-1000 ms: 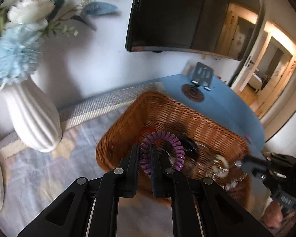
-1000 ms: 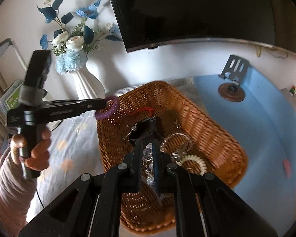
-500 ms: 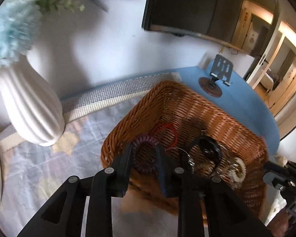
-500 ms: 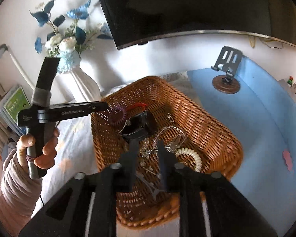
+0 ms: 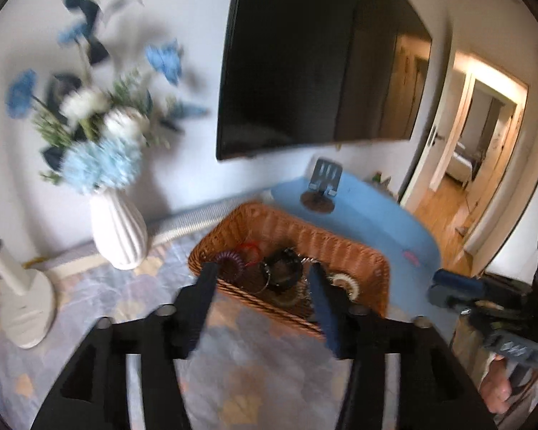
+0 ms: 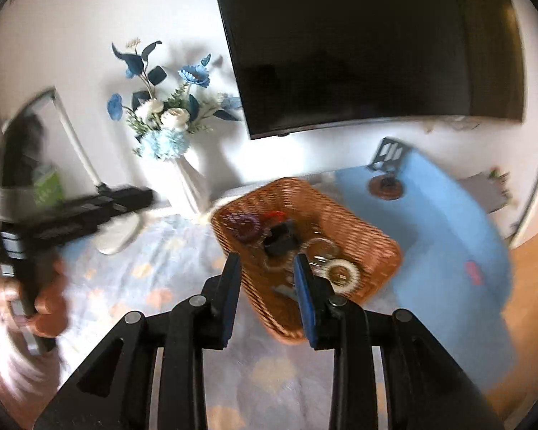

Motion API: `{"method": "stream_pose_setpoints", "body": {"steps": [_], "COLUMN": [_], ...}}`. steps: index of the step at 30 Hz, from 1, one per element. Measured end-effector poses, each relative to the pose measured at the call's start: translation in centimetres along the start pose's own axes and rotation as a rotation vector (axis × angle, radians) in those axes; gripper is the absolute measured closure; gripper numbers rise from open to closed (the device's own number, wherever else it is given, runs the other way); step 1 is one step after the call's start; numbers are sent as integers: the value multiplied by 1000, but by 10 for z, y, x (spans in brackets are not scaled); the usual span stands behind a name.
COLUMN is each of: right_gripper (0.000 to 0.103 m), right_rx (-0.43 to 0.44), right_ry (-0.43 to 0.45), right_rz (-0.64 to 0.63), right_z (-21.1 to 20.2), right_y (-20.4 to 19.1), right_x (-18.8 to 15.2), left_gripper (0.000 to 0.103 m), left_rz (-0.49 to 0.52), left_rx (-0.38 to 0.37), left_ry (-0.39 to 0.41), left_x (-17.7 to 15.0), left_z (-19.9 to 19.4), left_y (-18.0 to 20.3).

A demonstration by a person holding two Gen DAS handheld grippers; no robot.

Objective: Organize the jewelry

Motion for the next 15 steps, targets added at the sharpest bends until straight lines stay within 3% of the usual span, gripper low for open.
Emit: {"method": "stream_pose_setpoints", "body": {"steps": [4, 9, 15], "right_gripper": [67, 61, 59], "right_rx": [-76, -181, -164], "right_ry": [16, 0, 4], "right_rz": [5, -18, -36], "right_z": [-19, -28, -38], "right_y": [-11, -21, -43], "right_x": [-16, -35, -36], "left_gripper": [40, 39, 39], "left_rz": [17, 28, 0], "left_rx": [18, 88, 216], "left_ry": [64, 63, 50], "left_x": [-14, -37, -63], "left_z": [-46, -75, -93], "left_y": [7, 5, -10]}}
Point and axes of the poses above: each gripper's, at about its wrist camera, not at the fingertips, and z roughly the way its jaws point, y to its right, x to its top, the point moved 10 cm from there along z, roughly the way its jaws point, and after that the axes turned 2 degrees about -y, right-handed, at the moved point
